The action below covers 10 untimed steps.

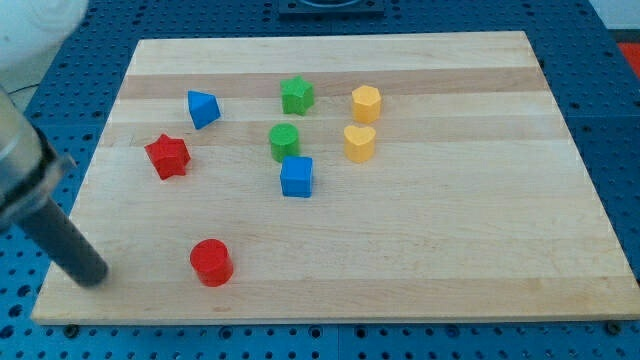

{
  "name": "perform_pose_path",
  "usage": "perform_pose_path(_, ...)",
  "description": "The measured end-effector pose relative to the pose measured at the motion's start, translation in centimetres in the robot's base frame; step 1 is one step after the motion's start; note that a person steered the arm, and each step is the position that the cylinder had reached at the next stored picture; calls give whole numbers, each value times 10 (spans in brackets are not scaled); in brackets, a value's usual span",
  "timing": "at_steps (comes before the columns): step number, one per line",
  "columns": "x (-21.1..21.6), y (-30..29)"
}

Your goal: Move the red circle right to the red star

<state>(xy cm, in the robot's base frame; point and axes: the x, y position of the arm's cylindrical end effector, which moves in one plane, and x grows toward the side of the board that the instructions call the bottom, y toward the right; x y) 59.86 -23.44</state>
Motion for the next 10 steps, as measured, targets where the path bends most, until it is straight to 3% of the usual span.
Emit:
perform_pose_path(1,20,57)
perform_pose_path(2,-19,79)
perform_pose_path(3,-26,88)
perform_pose_path(4,10,93)
perform_pose_path(5,12,135)
perform_pose_path(6,-28,157)
perform_pose_path(7,-32,153)
perform_pose_path(8,0,149)
perform_pose_path(9,0,103)
perform_pose_path(10,-31,92)
